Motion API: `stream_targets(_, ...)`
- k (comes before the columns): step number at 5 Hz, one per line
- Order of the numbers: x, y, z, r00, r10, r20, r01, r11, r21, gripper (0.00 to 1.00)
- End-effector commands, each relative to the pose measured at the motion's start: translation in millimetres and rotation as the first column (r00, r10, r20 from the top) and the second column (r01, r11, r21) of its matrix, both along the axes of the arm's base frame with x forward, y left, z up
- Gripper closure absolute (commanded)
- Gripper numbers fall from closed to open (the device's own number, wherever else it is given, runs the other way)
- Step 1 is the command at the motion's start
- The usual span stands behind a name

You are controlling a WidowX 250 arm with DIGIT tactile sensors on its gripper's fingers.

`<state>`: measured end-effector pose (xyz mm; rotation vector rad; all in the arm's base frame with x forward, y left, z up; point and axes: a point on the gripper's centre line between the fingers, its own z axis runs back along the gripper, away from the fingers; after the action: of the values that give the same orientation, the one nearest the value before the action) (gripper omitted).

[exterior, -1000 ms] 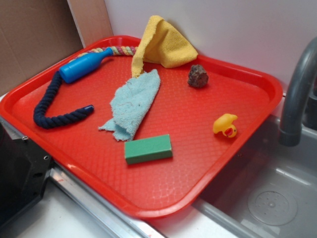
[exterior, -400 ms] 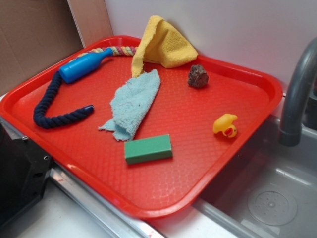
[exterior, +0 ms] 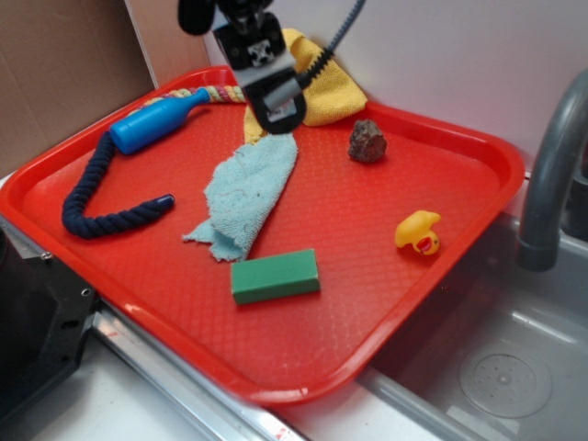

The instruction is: Grab the green block.

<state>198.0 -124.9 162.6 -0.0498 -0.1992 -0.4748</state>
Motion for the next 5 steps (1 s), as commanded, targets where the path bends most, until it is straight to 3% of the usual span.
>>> stream_targets(1, 1, -14, -24, 0.997, -0.08, 0.003, 0.08, 0.997, 0.004, 0.0)
stream_targets(2, -9, -37, -49, 0.985, -0.163, -0.055, 0.165, 0.985, 0.042, 0.0)
stream_targets(3, -17, -39, -66, 0.981, -0.192, -0.038, 0.194, 0.98, 0.037, 0.0)
stream_targets(4, -15, -38, -92, 0.969, -0.224, -0.102, 0.226, 0.974, 0.016, 0.0)
stream_targets(5, -23, -30, -104, 0.974, -0.194, -0.115, 0.197, 0.98, 0.015, 0.0)
